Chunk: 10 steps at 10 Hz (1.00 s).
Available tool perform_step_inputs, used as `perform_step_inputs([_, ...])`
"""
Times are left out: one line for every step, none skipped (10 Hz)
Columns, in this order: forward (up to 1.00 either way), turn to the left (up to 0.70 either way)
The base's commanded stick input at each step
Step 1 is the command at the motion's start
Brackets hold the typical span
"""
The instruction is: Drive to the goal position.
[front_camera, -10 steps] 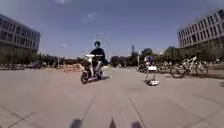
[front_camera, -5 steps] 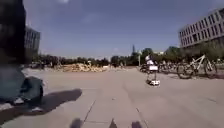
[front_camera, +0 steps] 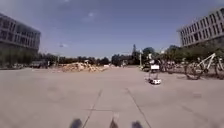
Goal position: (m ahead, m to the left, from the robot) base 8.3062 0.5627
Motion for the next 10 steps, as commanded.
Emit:
perform_step_inputs([1.00,0.00])
perform_step_inputs([1.00,0.00])
perform_step_inputs([1.00,0.00])
perform_step_inputs([1.00,0.00])
perform_step_inputs([1.00,0.00])
perform_step_inputs([1.00,0.00])
perform_step_inputs([1.00,0.00])
perform_step_inputs([1.00,0.00])
perform_step_inputs([1.00,0.00])
perform_step_inputs([1.00,0.00])
